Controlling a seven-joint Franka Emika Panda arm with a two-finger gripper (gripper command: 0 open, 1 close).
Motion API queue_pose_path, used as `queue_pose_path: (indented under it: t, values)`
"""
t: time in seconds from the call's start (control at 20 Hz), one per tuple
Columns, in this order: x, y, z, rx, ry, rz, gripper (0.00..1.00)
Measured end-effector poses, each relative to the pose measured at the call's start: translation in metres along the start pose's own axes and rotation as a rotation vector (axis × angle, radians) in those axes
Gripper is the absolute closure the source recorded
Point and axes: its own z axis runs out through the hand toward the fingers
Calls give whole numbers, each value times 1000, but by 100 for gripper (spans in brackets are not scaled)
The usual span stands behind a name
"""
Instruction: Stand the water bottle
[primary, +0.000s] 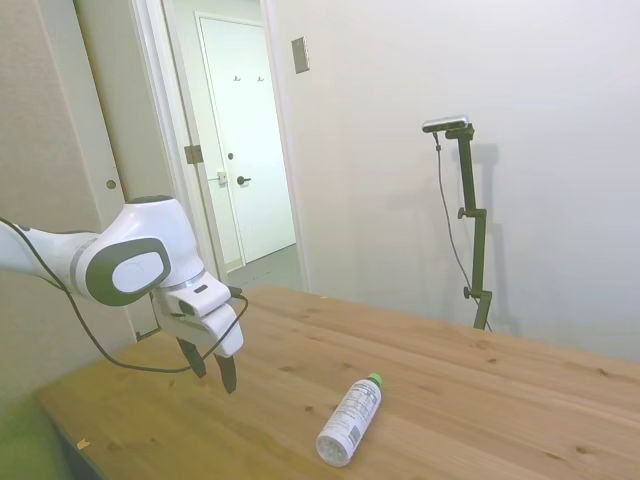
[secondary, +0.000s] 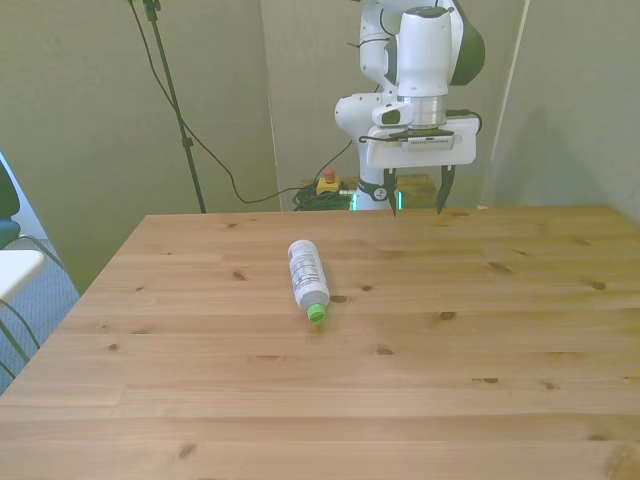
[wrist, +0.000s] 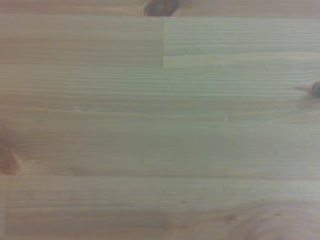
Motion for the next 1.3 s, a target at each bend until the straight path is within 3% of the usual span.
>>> queue_pose_path:
  t: [0.3, 0.65, 0.9, 1.1, 1.3]
  values:
    - [13, -12, -14, -10, 59, 23, 0]
    - [107, -13, -36, -30, 144, 48, 0]
    - [131, -20, -26, -43, 162, 33, 0]
    - [166, -24, -9, -31, 221, 38, 0]
    - [202, -24, 17, -52, 218, 62, 0]
